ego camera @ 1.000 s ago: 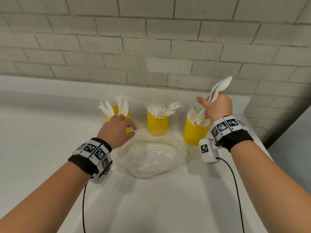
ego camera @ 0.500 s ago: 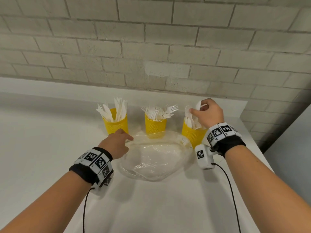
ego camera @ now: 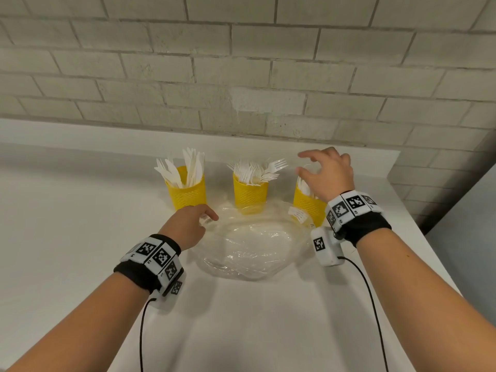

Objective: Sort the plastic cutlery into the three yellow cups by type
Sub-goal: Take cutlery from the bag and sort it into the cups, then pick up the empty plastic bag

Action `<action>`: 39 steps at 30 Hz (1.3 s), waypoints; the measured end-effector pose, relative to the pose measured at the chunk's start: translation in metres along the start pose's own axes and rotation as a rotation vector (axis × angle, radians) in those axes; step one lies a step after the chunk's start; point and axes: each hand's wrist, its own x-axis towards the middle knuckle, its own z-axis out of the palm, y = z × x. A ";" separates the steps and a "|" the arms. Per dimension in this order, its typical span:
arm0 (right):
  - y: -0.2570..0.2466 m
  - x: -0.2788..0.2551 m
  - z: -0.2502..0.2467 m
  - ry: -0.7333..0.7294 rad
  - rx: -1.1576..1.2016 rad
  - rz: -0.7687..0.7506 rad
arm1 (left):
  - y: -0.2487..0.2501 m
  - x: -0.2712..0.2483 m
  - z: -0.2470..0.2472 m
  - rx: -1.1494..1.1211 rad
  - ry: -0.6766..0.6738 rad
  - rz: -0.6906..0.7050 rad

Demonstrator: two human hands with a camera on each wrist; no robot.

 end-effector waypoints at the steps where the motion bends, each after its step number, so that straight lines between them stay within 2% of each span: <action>1: -0.001 0.001 0.001 -0.008 -0.042 -0.016 | 0.000 -0.001 0.001 -0.022 0.004 -0.001; 7: 0.014 -0.004 0.002 0.029 -0.167 0.031 | 0.003 -0.005 0.003 -0.122 0.066 0.001; 10: 0.009 -0.017 0.002 0.125 -0.088 -0.050 | 0.002 -0.006 0.006 -0.238 0.134 -0.021; 12: -0.003 -0.031 0.000 0.160 0.008 -0.129 | -0.001 -0.004 0.006 -0.230 0.128 -0.074; 14: -0.009 -0.049 0.001 0.064 0.010 -0.097 | -0.007 -0.004 0.004 -0.119 0.079 -0.138; 16: -0.003 -0.067 0.002 -0.152 -0.122 0.073 | -0.011 -0.007 0.002 -0.044 0.052 -0.179; 18: 0.011 -0.081 0.007 -0.367 -0.296 0.223 | -0.015 -0.013 0.000 -0.093 0.051 -0.201; 20: 0.024 -0.090 0.014 -0.493 -0.316 0.293 | -0.016 -0.018 0.002 -0.193 0.040 -0.199; 23: 0.032 -0.096 0.025 -0.537 0.050 0.338 | -0.011 -0.023 0.004 -0.286 0.035 -0.175; 26: 0.027 -0.097 0.026 -0.450 0.302 0.386 | 0.001 -0.027 0.000 -0.400 0.039 -0.160; 31: 0.011 -0.103 0.015 -0.404 0.859 0.540 | 0.021 -0.037 -0.013 -0.946 -0.055 -0.217; 34: 0.007 -0.109 0.002 -0.420 1.059 0.558 | 0.024 -0.045 -0.021 -0.992 -0.060 -0.133; 36: 0.007 -0.113 -0.006 -0.463 1.141 0.538 | 0.023 -0.048 -0.026 -1.029 -0.089 -0.110; 39: 0.009 -0.124 -0.008 -0.461 0.895 0.413 | 0.016 -0.052 -0.029 -1.101 -0.116 -0.112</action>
